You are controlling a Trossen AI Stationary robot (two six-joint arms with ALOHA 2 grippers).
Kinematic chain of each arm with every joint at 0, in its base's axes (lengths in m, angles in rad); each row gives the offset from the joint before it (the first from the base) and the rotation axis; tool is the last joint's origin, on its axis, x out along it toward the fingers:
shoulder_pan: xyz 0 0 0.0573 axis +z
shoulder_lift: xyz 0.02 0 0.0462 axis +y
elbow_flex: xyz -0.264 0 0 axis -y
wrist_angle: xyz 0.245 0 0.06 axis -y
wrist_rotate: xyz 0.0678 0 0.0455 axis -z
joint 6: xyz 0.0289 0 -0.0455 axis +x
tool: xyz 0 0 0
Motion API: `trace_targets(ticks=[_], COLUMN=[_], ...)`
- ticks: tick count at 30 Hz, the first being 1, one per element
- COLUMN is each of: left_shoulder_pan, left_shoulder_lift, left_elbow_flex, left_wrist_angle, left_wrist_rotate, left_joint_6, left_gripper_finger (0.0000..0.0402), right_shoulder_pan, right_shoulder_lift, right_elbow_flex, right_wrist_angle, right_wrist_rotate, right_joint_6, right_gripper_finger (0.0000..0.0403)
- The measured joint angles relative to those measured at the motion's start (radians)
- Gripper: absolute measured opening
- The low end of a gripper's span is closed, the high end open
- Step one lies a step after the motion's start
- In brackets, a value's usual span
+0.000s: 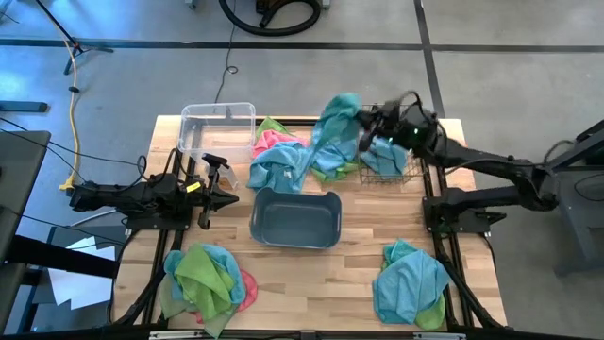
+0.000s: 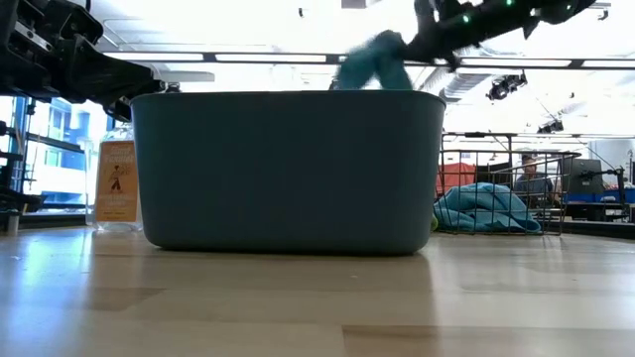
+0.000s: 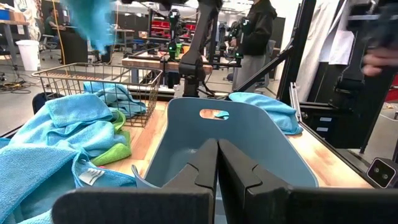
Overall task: Sort microfiber towel by color & place in baskets
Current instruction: Put the blue microfiber cloth into the gold wire basket
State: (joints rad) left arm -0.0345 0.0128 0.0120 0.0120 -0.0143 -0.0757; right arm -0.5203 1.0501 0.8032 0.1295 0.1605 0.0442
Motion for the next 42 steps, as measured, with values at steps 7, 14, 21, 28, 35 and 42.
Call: trace_targets(ticks=[7,14,21,28,35,42], left_shoulder_pan=[0.000,0.000,0.000,0.000,0.000,0.000], left_shoulder_lift=[0.000,0.000,0.000,0.000,0.000,0.000], left_elbow_flex=[0.000,0.000,0.000,0.000,0.000,0.000], left_wrist_angle=[0.000,0.000,0.000,0.000,0.000,0.000], left_wrist_rotate=[0.000,0.000,0.000,0.000,0.000,0.000], left_joint_6=[0.000,0.000,0.000,0.000,0.000,0.000], left_gripper_finger=[0.0000,0.0000,0.0000,0.0000,0.0000,0.0000], right_shoulder_pan=[-0.181,-0.341,-0.370,-0.339,-0.339,-0.341], right_shoulder_lift=[0.023,0.108,0.221,0.370,0.507,0.564], right_elbow_flex=[0.204,0.231,0.228,0.228,0.228,0.228], right_wrist_angle=[-0.588,-0.861,-0.942,-0.915,-0.918,-0.918], right_wrist_rotate=[0.098,0.160,0.085,-0.053,-0.072,-0.117], right_joint_6=[-0.078,-0.105,-0.093,-0.097,-0.105,-0.157], right_gripper_finger=[0.0000,0.0000,0.0000,0.0000,0.0000,0.0040])
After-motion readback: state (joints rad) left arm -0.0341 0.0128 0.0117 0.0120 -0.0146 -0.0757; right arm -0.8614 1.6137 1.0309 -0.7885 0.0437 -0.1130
